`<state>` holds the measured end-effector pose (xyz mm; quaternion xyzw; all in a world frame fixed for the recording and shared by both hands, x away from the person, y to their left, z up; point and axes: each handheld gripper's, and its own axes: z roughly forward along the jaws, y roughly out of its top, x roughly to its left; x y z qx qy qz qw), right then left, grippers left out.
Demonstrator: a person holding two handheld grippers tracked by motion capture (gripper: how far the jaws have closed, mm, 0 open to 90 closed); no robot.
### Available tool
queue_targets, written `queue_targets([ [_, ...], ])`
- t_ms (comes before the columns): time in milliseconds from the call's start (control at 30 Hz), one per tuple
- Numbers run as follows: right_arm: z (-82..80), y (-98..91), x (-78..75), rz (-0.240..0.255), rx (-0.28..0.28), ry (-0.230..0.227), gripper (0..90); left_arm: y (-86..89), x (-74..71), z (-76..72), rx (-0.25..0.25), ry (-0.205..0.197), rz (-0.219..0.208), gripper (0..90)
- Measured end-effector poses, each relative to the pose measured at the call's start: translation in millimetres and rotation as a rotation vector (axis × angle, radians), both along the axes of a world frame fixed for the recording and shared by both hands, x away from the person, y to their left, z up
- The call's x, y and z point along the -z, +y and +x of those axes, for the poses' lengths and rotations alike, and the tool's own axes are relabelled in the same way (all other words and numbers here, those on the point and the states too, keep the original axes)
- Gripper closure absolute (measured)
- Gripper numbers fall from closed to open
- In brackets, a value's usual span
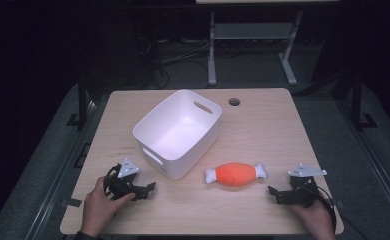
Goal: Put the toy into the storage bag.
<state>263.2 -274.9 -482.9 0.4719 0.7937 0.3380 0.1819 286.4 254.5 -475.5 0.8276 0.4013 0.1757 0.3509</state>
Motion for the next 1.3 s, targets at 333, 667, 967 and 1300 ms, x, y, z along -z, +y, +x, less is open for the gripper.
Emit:
queue_targets([
  [333, -0.5, -0.3, -0.2, -0.002, -0.008, 0.0, 5.4, -0.1, 0.0, 0.2, -0.001, 0.0, 0.0, 12.6],
  [667, -0.9, -2.5, -12.7, -0.012, -0.034, 0.031, 18.7, -0.1, 0.0, 0.2, -0.001, 0.0, 0.0, 12.7],
  [967, 7.3, -8.0, -30.6, 0.011, -0.072, 0.015, 54.1, -0.1, 0.0, 0.2, -0.001, 0.0, 0.0, 12.7],
  [1300, 26.0, -8.6, -42.8, 0.022, -0.114, 0.017, 89.6, -0.1, 0.0, 0.2, -0.001, 0.0, 0.001, 12.7],
])
